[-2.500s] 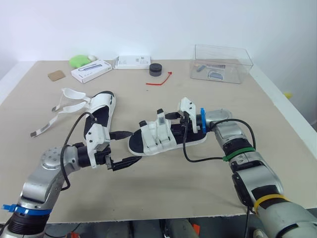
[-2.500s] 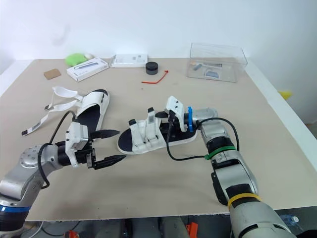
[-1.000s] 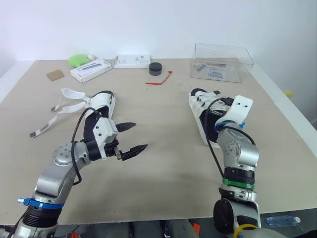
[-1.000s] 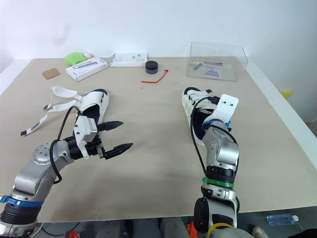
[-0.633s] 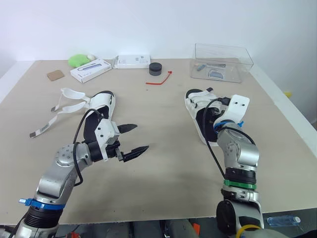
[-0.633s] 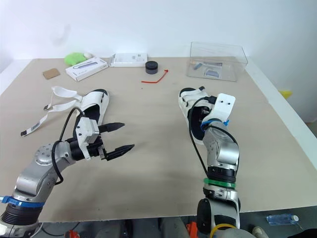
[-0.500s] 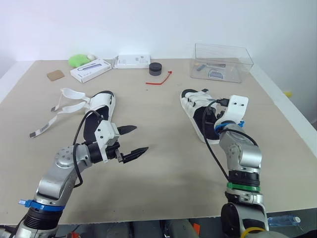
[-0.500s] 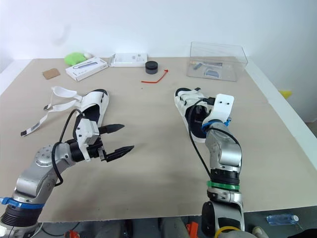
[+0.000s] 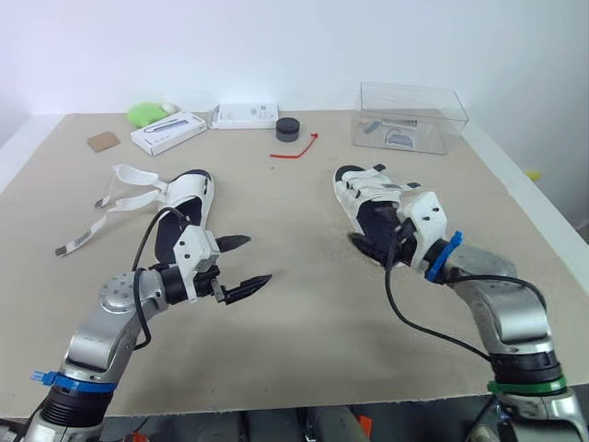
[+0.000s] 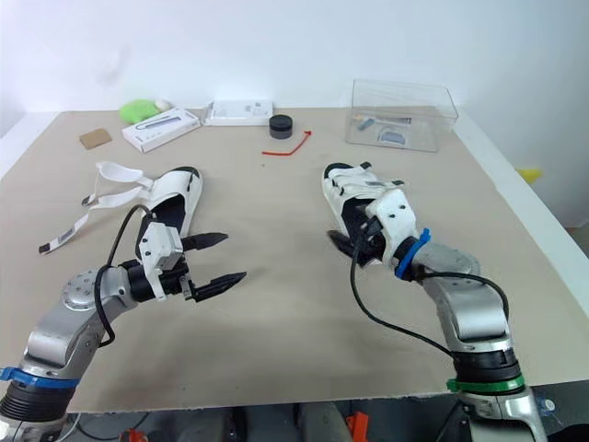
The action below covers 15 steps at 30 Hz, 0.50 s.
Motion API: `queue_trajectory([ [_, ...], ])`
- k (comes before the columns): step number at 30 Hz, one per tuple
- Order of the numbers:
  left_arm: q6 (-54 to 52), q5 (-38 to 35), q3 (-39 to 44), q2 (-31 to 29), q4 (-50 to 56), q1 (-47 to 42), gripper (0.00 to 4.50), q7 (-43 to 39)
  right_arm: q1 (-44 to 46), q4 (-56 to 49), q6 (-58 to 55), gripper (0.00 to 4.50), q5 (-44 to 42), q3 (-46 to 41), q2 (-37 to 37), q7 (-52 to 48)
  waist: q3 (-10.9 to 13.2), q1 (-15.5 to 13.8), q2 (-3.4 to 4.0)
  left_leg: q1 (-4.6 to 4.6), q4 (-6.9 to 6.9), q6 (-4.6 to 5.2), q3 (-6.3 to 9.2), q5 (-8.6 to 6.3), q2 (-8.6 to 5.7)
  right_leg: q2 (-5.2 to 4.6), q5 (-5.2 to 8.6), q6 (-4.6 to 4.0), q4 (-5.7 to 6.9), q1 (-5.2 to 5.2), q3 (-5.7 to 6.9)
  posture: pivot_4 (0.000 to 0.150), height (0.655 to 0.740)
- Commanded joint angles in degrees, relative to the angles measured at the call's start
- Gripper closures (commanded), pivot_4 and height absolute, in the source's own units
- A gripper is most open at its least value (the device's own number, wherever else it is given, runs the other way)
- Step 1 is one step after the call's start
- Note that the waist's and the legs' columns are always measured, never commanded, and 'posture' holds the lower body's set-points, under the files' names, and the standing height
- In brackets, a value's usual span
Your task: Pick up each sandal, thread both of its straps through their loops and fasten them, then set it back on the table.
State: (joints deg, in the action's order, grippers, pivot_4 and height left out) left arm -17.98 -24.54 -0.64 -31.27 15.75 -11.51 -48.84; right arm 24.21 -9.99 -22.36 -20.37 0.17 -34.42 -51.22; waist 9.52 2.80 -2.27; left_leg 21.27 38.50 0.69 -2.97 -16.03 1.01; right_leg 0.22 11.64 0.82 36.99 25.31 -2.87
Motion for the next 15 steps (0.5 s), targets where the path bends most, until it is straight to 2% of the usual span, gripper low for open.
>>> queue_trajectory([
  [1, -1.29, 1.30, 2.80, 0.91, -0.67, -0.90, 0.00, 5.41, 8.45, 2.88, 1.56, 0.02, -7.55, 2.25, 2.51, -12.07, 0.01, -0.03, -0.01, -0.02, 0.02, 0.02, -0.01, 0.01, 0.06, 0.07, -0.05, -0.06, 0.01, 0.00, 0.00, 0.150, 0.7400],
  [5, -4.08, 4.55, 3.65, 4.30, -0.59, -2.56, 0.00, 15.22, 15.73, 10.56, 4.59, 0.02, -7.45, 6.55, 6.96, -19.56, 0.00, -0.32, -0.06, -0.03, 0.08, 0.03, 0.09, 0.03, 0.32, 0.29, -0.18, -0.31, 0.02, -0.03, 0.04, 0.150, 0.7400],
  [8, -8.39, 6.37, 4.95, 7.66, -0.34, -5.25, 0.00, 23.87, 19.32, 18.25, 8.10, 0.02, -4.93, 8.42, 10.46, -21.26, 0.02, -0.47, -0.11, 0.03, 0.08, 0.02, 0.13, 0.03, 0.35, 0.22, -0.44, -0.77, 0.01, -0.01, 0.09, 0.150, 0.7400],
  [15, -18.72, 10.84, 6.07, 14.52, -0.52, -10.33, 0.00, 39.96, 23.00, 27.56, 14.83, 0.02, -1.02, 8.99, 13.49, -21.57, 0.02, -0.62, -0.11, 0.16, 0.08, -0.10, 0.09, -0.04, 0.19, -0.21, -0.49, -0.73, 0.01, 0.07, 0.23, 0.150, 0.7400],
])
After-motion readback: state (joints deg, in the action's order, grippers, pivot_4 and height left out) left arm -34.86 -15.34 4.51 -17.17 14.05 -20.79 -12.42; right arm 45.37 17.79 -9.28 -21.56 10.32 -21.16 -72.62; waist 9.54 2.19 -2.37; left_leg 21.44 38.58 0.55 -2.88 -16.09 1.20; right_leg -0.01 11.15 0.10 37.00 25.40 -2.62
